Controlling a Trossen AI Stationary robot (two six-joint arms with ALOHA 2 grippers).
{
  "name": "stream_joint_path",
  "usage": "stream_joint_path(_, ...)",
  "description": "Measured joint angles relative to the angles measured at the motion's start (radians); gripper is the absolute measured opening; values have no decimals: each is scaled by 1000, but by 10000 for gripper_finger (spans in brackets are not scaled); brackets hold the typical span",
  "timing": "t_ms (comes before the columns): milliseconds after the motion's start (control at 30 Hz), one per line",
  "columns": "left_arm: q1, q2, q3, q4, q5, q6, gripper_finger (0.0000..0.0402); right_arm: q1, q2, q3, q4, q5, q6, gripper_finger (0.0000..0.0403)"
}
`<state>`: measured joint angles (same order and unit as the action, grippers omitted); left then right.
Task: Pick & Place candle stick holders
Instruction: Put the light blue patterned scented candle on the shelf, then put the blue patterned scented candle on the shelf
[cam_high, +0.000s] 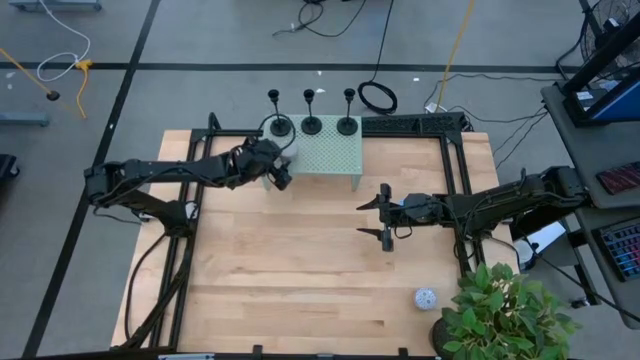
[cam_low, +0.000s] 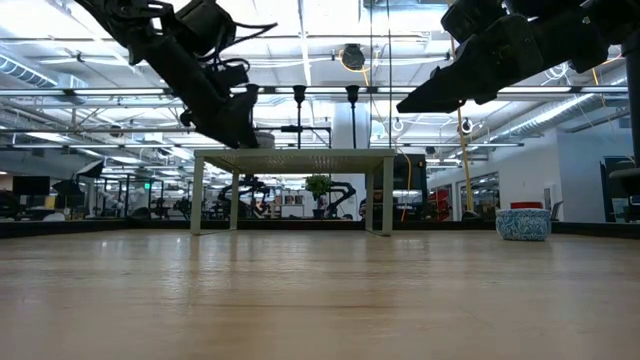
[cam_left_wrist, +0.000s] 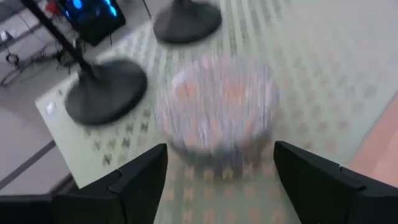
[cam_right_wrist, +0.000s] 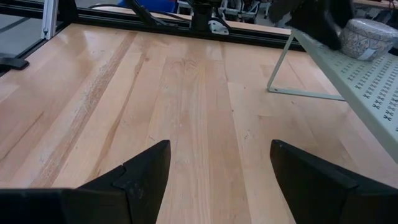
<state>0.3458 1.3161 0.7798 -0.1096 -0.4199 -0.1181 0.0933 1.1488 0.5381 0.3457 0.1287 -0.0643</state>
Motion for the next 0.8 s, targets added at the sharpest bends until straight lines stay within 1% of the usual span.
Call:
stream_joint_path(200, 0, -21, 1, -43, 0, -8, 281, 0, 0, 0, 0, 0, 0, 267)
stream_joint_path(267, -3, -34, 2, -29, 0, -8, 277, 0, 0, 0, 0, 0, 0, 267)
stream_joint_path(500, -27, -122, 2, -31, 0, 10, 273, 0, -25, 0, -1, 0, 0, 267)
stream_joint_path(600, -46, -175, 2, -29, 0, 19, 273, 0, -71, 0, -42, 1, 0, 267)
stream_joint_path(700, -77, -228, 2, -24, 9, 47, 273, 0, -143, 0, -143, 3, 11, 267)
stream_joint_path(800, -112, -272, 3, -18, 45, 68, 273, 0, -209, 0, -272, 4, 97, 267)
